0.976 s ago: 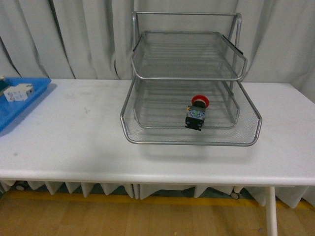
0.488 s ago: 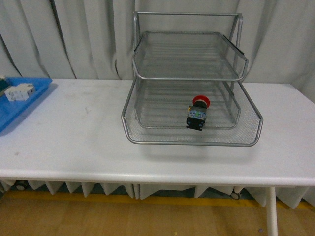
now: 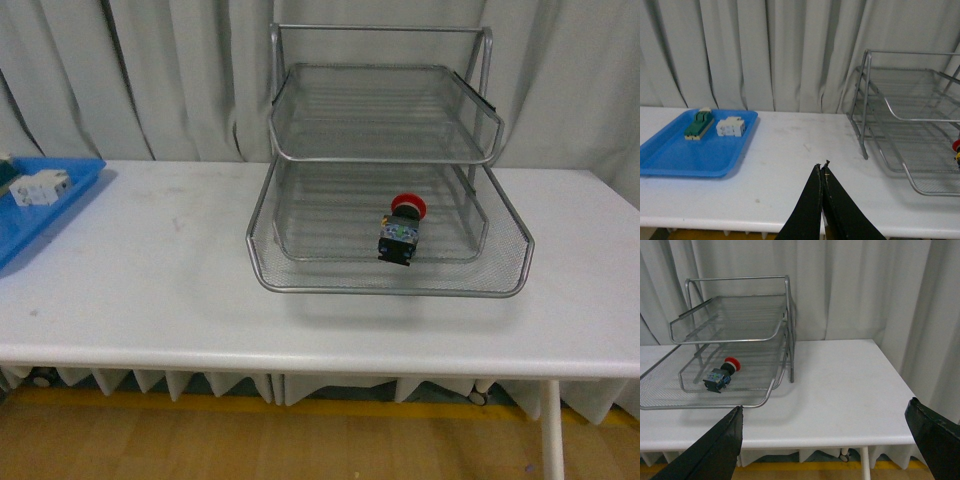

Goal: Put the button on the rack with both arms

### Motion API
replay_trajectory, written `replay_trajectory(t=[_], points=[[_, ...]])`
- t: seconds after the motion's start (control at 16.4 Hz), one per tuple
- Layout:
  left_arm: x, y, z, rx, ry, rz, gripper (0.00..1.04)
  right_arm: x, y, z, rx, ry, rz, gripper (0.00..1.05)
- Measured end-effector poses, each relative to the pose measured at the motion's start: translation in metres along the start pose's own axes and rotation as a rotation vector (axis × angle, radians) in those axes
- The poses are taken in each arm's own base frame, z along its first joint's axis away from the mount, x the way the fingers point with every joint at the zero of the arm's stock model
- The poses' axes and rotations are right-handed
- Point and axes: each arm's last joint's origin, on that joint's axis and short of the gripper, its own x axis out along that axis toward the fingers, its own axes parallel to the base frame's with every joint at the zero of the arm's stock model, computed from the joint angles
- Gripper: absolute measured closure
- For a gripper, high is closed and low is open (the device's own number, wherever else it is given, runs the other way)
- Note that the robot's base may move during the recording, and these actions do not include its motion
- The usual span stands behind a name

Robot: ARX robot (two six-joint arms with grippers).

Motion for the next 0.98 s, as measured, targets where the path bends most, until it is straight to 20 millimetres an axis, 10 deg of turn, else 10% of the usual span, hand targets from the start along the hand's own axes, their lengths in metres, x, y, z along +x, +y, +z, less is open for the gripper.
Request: replay_trajectory(t=[0.98], points=[[-0.022, 0.0, -0.001, 0.0, 0.015, -0.001, 1.03, 0.0, 0.0, 0.0, 0.0, 0.0, 0.0, 0.06]])
